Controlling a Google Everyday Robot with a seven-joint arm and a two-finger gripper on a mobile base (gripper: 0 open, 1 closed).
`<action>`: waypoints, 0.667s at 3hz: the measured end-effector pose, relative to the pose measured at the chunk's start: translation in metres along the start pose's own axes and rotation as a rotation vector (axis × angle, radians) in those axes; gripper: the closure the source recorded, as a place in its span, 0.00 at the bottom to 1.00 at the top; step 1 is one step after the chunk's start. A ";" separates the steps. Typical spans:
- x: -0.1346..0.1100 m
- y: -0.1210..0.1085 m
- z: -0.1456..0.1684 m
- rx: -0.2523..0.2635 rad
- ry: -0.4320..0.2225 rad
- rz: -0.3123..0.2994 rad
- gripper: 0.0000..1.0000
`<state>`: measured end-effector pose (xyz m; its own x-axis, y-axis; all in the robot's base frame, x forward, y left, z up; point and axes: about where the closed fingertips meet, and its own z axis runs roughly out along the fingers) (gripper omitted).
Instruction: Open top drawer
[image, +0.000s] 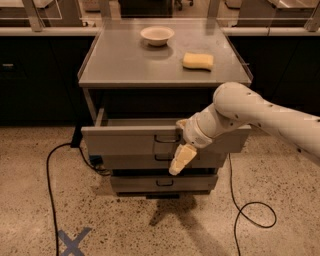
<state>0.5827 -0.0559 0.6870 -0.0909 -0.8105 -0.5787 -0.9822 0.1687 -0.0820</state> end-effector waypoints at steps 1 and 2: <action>-0.003 -0.006 0.003 0.014 0.010 -0.024 0.00; 0.001 -0.027 0.016 0.037 0.028 -0.046 0.00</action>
Offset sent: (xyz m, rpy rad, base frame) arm 0.0592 0.0015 -0.0243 -0.0698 -0.0919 0.0127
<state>0.6115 -0.0520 0.6754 -0.0506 -0.8334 -0.5503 -0.9788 0.1510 -0.1385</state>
